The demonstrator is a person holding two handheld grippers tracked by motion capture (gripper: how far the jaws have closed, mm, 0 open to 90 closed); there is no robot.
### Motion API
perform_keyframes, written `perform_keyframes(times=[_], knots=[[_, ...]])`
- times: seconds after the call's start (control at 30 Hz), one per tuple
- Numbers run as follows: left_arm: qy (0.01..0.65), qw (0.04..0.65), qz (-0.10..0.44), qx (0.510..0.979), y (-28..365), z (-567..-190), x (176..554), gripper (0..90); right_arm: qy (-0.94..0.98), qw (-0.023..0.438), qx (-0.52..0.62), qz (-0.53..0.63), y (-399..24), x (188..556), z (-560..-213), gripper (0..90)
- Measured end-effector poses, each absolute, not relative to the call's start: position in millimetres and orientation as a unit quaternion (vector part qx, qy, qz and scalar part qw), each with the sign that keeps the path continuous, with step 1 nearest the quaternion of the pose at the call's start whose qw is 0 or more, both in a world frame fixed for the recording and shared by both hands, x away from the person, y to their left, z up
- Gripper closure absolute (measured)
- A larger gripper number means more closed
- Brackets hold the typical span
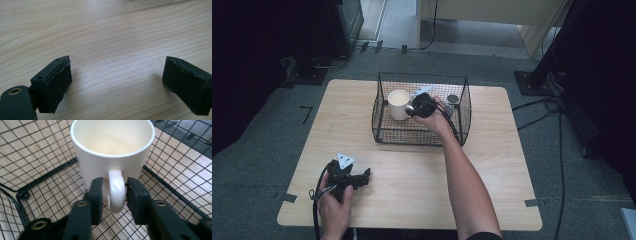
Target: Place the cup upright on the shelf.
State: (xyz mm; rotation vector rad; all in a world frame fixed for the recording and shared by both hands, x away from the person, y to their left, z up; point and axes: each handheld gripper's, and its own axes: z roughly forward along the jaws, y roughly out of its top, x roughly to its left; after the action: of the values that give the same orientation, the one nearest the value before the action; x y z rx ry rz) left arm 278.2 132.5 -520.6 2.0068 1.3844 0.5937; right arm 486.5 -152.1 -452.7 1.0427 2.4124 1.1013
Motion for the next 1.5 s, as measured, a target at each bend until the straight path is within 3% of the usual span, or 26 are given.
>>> perform_keyframes(times=[0.33, 0.87, 1.5], knots=[[0.524, 0.311, 0.225, 0.760, 133, -521, 278, 9.3, 0.816, 0.194, 0.371, 0.399, -151, 481, -443, 18.3], [0.524, 0.311, 0.225, 0.760, 133, -521, 278, 9.3, 0.750, 0.269, 0.385, 0.466, -160, 471, -399, 17.7], [0.525, 0.312, 0.225, 0.759, 132, -521, 278, 9.3, 0.760, 0.243, 0.384, 0.465, -177, 429, -378, 16.7]])
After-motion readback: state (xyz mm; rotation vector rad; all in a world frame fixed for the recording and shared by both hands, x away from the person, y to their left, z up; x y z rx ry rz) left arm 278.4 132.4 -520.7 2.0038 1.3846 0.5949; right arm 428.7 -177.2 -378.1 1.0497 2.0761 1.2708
